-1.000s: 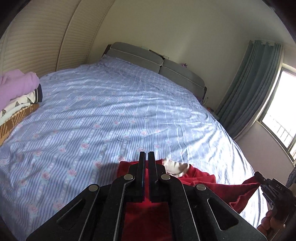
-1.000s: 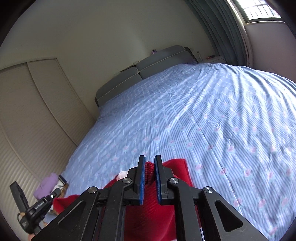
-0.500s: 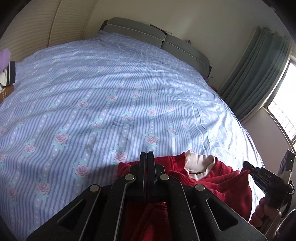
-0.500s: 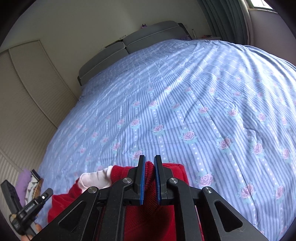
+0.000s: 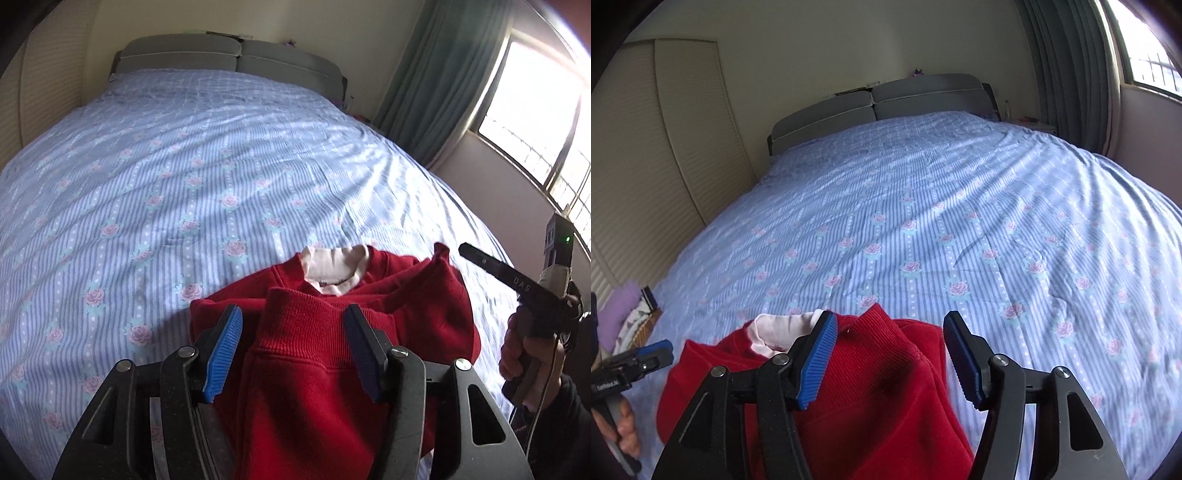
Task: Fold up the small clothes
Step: 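Lift the hem with both tools and fold it toward the collar, then open both tools and smooth the folded sweatshirt flat on the bed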
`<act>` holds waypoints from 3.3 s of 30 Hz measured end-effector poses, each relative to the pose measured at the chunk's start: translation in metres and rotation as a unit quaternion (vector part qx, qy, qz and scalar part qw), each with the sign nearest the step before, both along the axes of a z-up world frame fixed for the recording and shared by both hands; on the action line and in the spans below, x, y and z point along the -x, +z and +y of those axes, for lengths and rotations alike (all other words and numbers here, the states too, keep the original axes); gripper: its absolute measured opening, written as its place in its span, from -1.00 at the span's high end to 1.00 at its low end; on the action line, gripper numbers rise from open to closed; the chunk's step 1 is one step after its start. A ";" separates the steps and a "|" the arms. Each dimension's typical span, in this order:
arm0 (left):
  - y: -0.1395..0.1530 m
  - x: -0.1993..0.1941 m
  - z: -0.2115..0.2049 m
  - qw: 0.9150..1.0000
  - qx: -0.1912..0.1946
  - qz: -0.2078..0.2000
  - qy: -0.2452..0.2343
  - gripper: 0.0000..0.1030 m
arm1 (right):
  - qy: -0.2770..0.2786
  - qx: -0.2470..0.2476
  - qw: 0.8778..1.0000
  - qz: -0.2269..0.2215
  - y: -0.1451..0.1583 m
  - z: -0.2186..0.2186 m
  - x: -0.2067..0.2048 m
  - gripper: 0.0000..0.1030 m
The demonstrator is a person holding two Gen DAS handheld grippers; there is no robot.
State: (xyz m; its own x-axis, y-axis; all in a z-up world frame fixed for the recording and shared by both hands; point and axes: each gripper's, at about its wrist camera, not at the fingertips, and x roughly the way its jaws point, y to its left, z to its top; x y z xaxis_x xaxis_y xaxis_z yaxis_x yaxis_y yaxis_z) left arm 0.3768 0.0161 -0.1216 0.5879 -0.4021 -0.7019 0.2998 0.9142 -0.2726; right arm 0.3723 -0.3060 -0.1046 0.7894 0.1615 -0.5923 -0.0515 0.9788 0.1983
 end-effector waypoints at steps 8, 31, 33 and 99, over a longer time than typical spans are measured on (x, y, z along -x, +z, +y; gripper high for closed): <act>-0.041 -0.013 -0.007 0.997 -0.016 0.067 -0.017 -0.11 | 0.033 0.041 0.998 0.042 -0.021 -0.003 0.001 -0.39; -0.025 -0.021 0.020 0.998 0.026 0.003 0.062 0.59 | 0.018 -0.009 1.000 0.012 -0.019 0.005 -0.024 0.76; -0.039 -0.028 0.018 0.997 0.019 0.021 0.070 0.59 | 0.006 0.002 0.999 0.040 -0.036 0.007 -0.034 0.76; -0.014 0.000 -0.052 0.993 -0.100 -0.067 0.017 -0.65 | 0.038 0.052 0.997 0.050 -0.020 0.021 0.017 -0.51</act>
